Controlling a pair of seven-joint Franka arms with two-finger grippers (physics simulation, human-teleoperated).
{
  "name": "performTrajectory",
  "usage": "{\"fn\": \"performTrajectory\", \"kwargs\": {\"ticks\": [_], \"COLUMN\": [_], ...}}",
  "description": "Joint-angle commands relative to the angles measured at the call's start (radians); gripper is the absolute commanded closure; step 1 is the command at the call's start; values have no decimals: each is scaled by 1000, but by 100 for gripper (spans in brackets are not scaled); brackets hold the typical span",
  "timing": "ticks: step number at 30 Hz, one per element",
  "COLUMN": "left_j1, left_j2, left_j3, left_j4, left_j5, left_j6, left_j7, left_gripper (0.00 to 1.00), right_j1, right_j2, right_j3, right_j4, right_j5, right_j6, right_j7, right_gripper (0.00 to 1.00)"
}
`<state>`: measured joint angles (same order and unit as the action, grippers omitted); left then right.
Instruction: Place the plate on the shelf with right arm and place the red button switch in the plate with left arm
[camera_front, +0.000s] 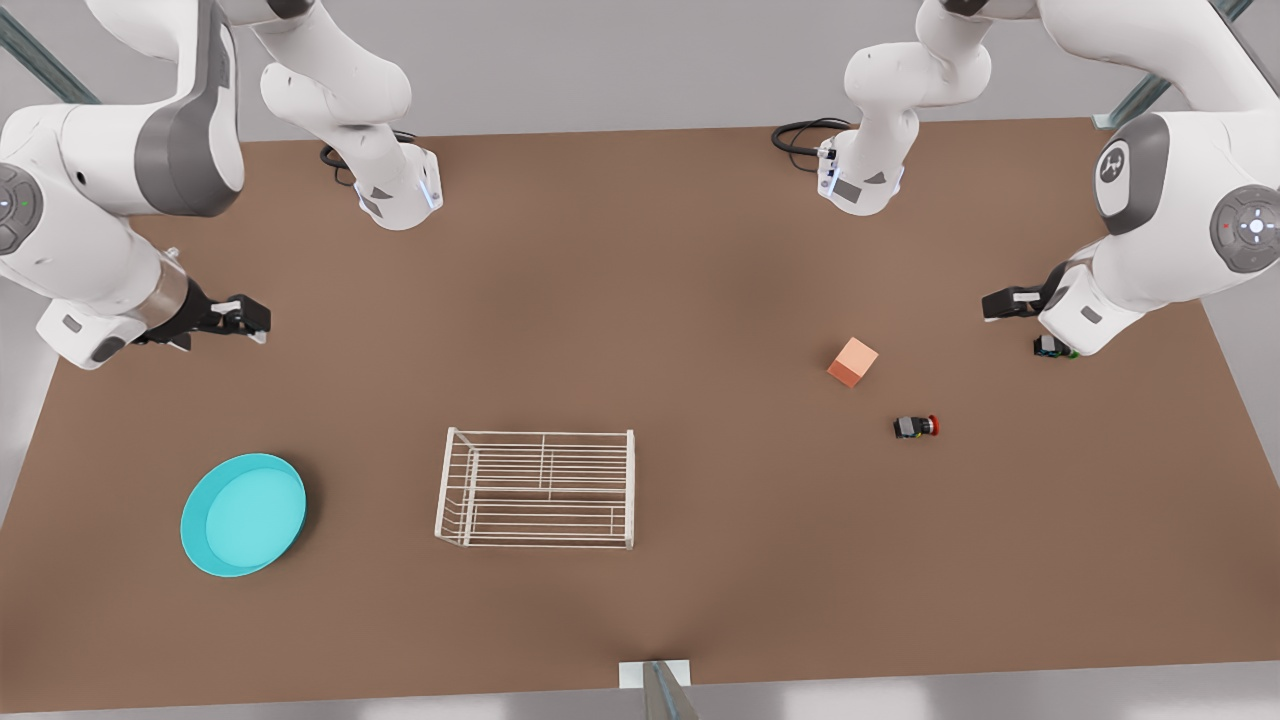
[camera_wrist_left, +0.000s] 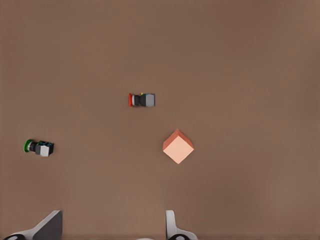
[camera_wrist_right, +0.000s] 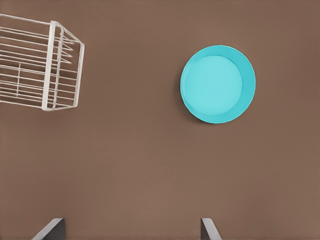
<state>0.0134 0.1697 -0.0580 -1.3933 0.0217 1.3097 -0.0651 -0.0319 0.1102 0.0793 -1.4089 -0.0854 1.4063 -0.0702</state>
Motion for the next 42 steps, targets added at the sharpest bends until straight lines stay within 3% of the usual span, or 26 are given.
{"fn": "performTrajectory", "kwargs": {"ticks": [1, 3, 5, 10, 13, 24, 32, 42], "left_j1": [-1, -1, -1, -3, -1, -1, -3, -4], "left_j2": [-1, -1, -1, -1, 1, 1, 1, 1], "left_j3": [0, 0, 0, 0, 0, 0, 0, 0], "left_j4": [0, 0, 0, 0, 0, 0, 0, 0], "left_j5": [1, 3, 4, 4, 4, 4, 6, 7], "left_j6": [-4, -3, -1, -1, -4, -4, -4, -6], "left_j7": [-8, -8, -8, -8, -8, -8, -8, -8], "left_gripper": [0, 0, 0, 0, 0, 0, 0, 0], "right_j1": [-2, -26, -97, -246, -319, -441, -471, -476], "right_j2": [3, 87, 321, 540, 626, 775, 844, 830], "right_j3": [-3, -3, -3, -3, -3, -18, -18, -9], "right_j4": [2, 56, 261, 274, 275, 226, 176, 134], "right_j5": [6, 12, 49, 122, 199, 228, 374, 372], "right_j6": [10, 32, 72, 390, 457, 767, 770, 717], "right_j7": [-8, -114, -335, -502, -626, -746, -752, -741], "right_gripper": [0, 0, 0, 0, 0, 0, 0, 0]}}
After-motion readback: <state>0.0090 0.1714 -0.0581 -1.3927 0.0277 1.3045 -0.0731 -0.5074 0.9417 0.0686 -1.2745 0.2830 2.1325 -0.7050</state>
